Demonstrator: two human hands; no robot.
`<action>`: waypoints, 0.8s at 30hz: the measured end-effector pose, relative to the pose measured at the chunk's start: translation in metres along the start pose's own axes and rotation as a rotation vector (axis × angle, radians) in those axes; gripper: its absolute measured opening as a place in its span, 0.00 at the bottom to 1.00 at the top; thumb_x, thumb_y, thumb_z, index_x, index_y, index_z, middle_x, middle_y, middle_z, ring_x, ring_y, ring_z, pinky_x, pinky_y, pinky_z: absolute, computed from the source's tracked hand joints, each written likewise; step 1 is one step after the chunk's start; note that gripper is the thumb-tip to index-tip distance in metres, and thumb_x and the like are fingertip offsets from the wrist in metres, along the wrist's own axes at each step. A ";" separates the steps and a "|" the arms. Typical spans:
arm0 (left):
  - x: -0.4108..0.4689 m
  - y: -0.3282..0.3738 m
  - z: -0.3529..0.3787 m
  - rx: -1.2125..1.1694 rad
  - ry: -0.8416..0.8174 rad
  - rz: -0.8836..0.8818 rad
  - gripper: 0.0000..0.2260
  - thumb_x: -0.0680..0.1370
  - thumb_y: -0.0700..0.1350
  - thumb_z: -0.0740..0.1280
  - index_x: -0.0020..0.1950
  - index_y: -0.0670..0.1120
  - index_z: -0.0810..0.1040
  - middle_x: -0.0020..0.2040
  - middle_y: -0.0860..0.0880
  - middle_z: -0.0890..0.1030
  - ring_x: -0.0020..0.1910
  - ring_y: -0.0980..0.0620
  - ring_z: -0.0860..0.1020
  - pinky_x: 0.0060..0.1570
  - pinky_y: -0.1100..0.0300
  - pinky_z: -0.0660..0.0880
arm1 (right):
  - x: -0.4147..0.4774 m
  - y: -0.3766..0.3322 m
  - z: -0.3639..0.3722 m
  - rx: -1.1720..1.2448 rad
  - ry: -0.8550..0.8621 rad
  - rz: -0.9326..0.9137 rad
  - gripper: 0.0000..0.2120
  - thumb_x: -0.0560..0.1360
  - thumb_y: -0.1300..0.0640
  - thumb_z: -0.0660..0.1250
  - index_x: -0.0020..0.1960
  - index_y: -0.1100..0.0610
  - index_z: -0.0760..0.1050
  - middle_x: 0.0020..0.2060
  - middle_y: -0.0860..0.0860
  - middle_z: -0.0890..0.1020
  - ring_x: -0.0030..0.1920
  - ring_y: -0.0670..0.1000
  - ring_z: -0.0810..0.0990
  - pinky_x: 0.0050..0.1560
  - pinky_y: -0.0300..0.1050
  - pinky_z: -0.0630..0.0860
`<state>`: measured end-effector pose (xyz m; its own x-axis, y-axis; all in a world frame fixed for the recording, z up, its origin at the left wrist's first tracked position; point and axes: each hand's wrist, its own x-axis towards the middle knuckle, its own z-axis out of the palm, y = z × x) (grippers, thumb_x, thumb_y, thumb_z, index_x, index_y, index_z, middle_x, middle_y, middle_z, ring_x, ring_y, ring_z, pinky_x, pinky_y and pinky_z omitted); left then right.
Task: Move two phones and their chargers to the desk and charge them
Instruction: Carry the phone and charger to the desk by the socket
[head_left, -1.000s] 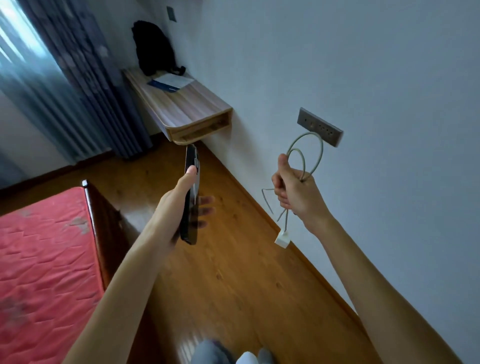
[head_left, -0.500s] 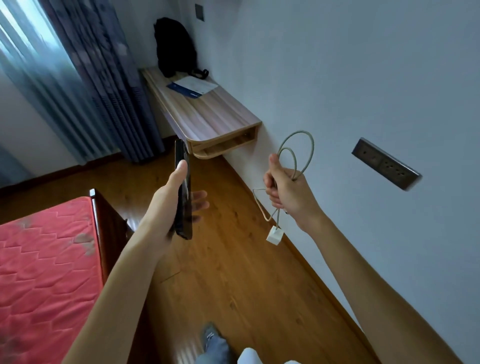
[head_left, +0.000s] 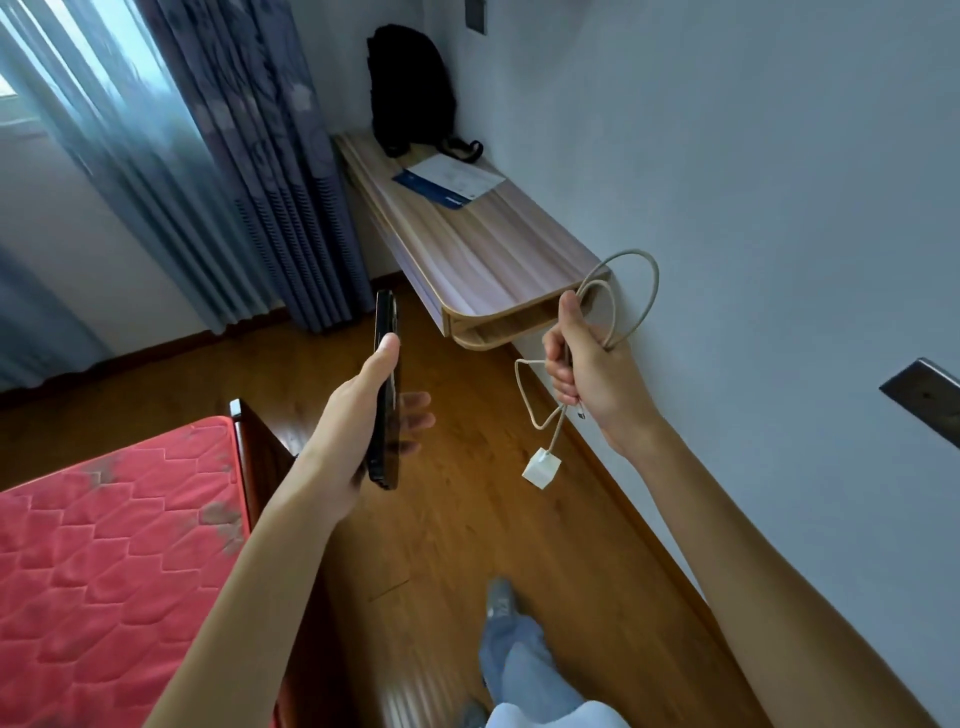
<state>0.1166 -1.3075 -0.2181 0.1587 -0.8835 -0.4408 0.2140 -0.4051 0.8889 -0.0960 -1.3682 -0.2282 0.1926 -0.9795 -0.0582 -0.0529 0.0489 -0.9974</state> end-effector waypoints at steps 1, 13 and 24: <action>0.013 0.005 -0.004 -0.005 0.001 -0.001 0.32 0.72 0.65 0.64 0.70 0.47 0.70 0.59 0.39 0.83 0.49 0.45 0.84 0.33 0.60 0.81 | 0.015 0.002 0.005 0.006 -0.010 -0.002 0.25 0.76 0.34 0.55 0.31 0.51 0.72 0.22 0.47 0.70 0.23 0.45 0.67 0.26 0.35 0.66; 0.202 0.097 -0.016 0.058 0.013 -0.005 0.19 0.75 0.64 0.65 0.56 0.52 0.74 0.57 0.39 0.84 0.47 0.46 0.84 0.35 0.59 0.81 | 0.219 -0.005 0.038 0.070 -0.044 0.004 0.25 0.74 0.33 0.56 0.32 0.53 0.71 0.23 0.47 0.67 0.23 0.46 0.64 0.25 0.37 0.63; 0.340 0.172 -0.033 0.002 0.012 -0.018 0.33 0.61 0.67 0.68 0.61 0.50 0.75 0.51 0.42 0.85 0.44 0.47 0.84 0.36 0.57 0.82 | 0.379 -0.020 0.065 0.083 -0.101 -0.016 0.27 0.77 0.36 0.54 0.34 0.57 0.70 0.22 0.47 0.66 0.23 0.47 0.63 0.25 0.41 0.59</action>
<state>0.2394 -1.6698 -0.2193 0.1666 -0.8731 -0.4583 0.2153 -0.4213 0.8810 0.0418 -1.7279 -0.2331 0.2911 -0.9558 -0.0418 0.0318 0.0534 -0.9981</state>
